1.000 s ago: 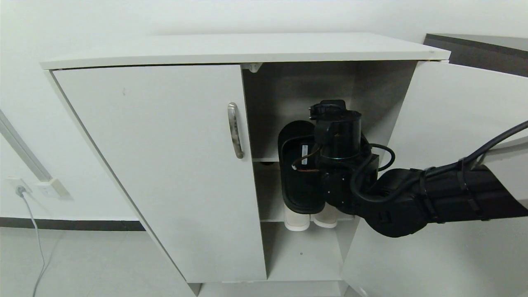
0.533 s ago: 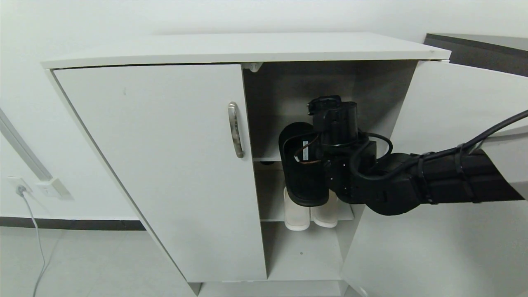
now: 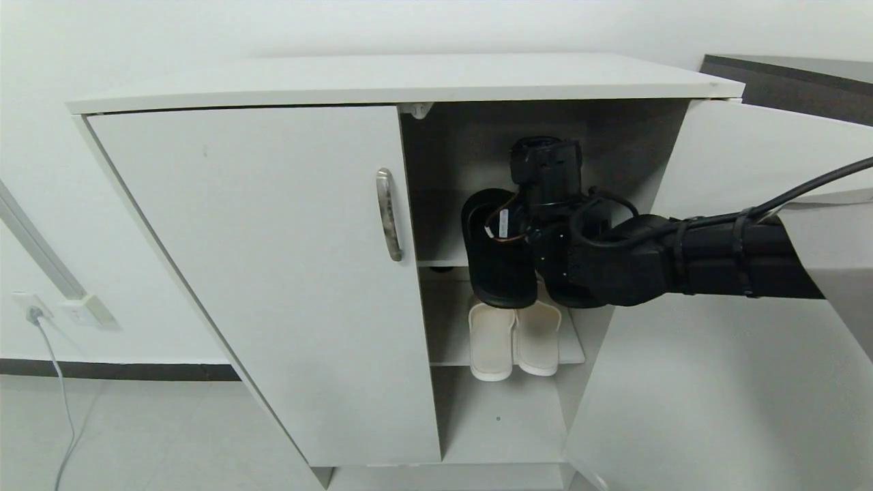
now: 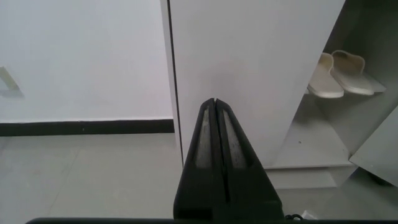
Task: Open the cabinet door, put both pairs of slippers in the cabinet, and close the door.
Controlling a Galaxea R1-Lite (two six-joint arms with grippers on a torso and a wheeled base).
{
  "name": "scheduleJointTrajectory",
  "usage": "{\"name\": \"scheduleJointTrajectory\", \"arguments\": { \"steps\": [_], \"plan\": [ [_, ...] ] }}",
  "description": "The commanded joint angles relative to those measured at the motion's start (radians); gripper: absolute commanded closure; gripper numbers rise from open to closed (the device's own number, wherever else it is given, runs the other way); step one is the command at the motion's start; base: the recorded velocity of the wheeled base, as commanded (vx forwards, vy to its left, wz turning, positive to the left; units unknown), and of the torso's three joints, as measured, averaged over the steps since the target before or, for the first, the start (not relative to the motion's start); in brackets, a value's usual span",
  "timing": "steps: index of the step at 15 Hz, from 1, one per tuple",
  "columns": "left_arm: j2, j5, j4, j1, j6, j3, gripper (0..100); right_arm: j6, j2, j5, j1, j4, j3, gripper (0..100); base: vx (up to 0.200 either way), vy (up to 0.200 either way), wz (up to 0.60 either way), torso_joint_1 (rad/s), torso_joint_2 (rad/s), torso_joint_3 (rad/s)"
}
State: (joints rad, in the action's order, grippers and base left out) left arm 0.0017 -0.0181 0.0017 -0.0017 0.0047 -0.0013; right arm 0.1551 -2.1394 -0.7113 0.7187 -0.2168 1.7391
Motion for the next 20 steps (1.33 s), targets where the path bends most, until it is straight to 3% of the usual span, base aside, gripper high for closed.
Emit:
{"name": "scheduleJointTrajectory", "arguments": {
  "steps": [1,20],
  "plan": [
    [0.0,0.0,0.0,0.0,0.0,0.0,100,0.001,-0.019,0.0,-0.002,-0.001,0.01,100,0.2,0.0,0.0,0.002,0.0,0.002],
    [0.0,-0.005,0.0,0.0,-0.002,0.001,100,-0.005,-0.096,0.0,-0.036,0.013,0.131,100,0.011,0.0,0.0,0.0,0.0,0.0]
  ]
}}
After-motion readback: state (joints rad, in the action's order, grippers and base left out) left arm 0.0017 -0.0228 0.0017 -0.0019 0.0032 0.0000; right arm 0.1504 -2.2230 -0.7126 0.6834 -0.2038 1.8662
